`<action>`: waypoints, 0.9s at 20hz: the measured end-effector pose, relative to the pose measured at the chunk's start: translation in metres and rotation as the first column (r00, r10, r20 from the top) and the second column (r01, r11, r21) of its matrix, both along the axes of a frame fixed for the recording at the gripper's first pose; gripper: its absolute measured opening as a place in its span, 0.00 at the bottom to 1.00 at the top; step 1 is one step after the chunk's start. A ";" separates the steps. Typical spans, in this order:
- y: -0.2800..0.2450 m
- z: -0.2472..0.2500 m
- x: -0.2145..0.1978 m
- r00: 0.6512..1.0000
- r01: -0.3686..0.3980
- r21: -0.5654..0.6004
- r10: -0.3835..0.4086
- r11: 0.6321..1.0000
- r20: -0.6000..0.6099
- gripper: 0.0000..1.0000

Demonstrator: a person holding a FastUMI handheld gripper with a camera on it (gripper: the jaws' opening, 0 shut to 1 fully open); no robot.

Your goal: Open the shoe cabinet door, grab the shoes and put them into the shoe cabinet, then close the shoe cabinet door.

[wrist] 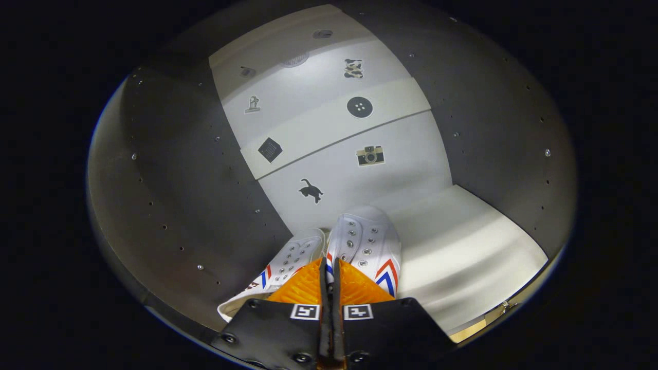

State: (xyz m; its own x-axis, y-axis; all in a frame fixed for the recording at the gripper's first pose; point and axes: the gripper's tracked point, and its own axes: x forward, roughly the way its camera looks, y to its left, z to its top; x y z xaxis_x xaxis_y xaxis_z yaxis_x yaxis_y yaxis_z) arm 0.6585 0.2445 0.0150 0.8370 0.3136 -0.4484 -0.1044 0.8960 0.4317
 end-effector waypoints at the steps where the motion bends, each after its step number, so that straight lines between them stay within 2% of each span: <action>1: 0.001 0.007 -0.004 1.000 -0.012 -0.012 0.013 1.000 0.027 0.08; 5: -0.004 0.050 -0.027 0.986 -0.025 -0.095 0.040 0.995 0.162 0.47; 10: -0.004 0.106 -0.111 0.950 -0.058 -0.235 0.126 0.970 0.287 0.96; 13: 0.002 0.130 -0.169 0.928 -0.110 -0.273 0.197 0.956 0.315 0.97; 18: -0.012 0.164 -0.253 0.920 -0.135 -0.246 0.213 0.960 0.330 0.99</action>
State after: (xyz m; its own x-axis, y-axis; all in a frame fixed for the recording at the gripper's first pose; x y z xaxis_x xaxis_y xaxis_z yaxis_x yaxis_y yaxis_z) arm 0.4056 0.2321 0.1790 0.8929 0.3982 -0.2100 -0.3759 0.9162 0.1390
